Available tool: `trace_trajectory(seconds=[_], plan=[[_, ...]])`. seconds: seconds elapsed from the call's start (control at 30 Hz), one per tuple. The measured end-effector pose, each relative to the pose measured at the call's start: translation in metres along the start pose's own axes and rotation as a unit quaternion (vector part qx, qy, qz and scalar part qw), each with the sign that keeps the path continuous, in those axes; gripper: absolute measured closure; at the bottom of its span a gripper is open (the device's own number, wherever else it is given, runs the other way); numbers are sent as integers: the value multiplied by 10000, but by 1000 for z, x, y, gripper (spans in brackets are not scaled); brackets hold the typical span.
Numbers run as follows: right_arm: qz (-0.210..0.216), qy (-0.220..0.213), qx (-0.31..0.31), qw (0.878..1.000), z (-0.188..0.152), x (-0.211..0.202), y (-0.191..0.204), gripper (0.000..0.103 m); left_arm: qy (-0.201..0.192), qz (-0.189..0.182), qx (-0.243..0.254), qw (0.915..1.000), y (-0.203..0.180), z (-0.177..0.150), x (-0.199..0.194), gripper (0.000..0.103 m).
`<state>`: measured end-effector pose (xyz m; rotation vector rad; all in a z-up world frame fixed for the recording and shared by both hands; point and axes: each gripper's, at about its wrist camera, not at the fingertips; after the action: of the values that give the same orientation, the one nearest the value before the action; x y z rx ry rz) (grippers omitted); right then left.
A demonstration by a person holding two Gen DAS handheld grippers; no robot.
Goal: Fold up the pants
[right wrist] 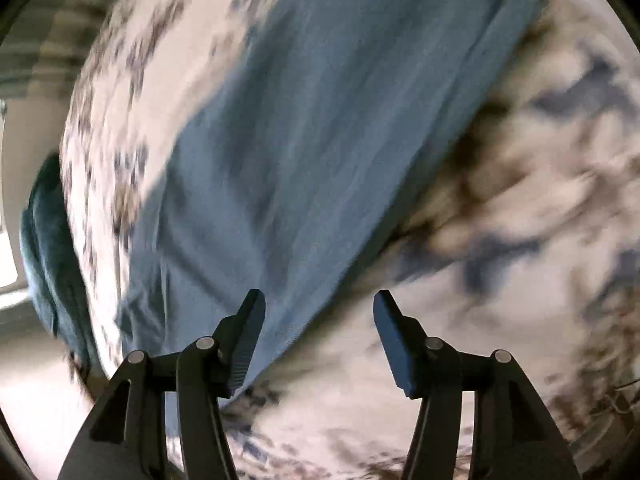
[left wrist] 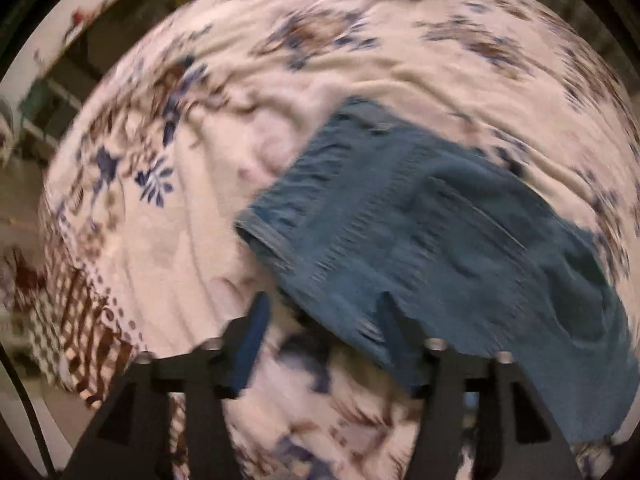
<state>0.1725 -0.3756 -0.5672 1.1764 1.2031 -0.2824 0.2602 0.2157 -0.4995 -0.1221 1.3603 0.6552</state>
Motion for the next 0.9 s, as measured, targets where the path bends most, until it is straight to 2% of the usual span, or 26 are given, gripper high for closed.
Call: trace_trajectory(seconds=[0.03,0.07,0.13,0.23,0.33,0.4,0.43,0.47,0.53,0.63,0.7,0.83,0.9], plan=[[-29,-314,116,9994,12,-21,-8,43,-95,-114,123,9998,-18,-8,-12,21],[-24,-529,201,9984,22,-34,-14,43,-159,-209,246,9994,-33,-16,-19,17],[-92,-1044,376,9938,55,-63,-31,43,-144,-423,572,9974,-77,-26,-25,17],[-228,-1540,552,9863,109,-86,-58,43,79,-672,906,9936,-134,-36,-16,17],[-237,-1576,762,9843,156,-83,-80,44,114,-662,1236,9901,-185,-46,-8,17],[-307,-1490,839,9848,180,-72,-94,44,91,-618,1398,9882,-205,-51,-8,17],[-368,-1423,874,9853,192,-64,-100,47,71,-574,1496,9871,-215,-53,-7,17],[-382,-1342,893,9862,203,-55,-105,62,60,-548,1557,9863,-221,-54,-7,17],[-429,-1382,788,9863,211,-46,-107,90,22,-491,1651,9851,-229,-56,-8,17],[-655,-1715,363,9823,206,-55,-94,92,-40,-361,1745,9840,-235,-57,-10,17],[-635,-1912,209,9793,195,-65,-84,93,-63,-343,1773,9835,-234,-57,-12,17],[-497,-2164,323,9745,172,-89,-86,93,-84,-315,1830,9826,-234,-62,-17,17],[-561,-2126,420,9746,168,-91,-95,93,-147,-247,1851,9823,-233,-68,-20,17]])
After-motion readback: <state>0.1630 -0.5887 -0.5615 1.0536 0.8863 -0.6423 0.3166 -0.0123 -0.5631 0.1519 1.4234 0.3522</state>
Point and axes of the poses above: each gripper's, at about its wrist camera, not at the fingertips, and x roughly the way its jaws point, y to its left, z to its top, and after that the axes turned 11 degrees about z, right-handed
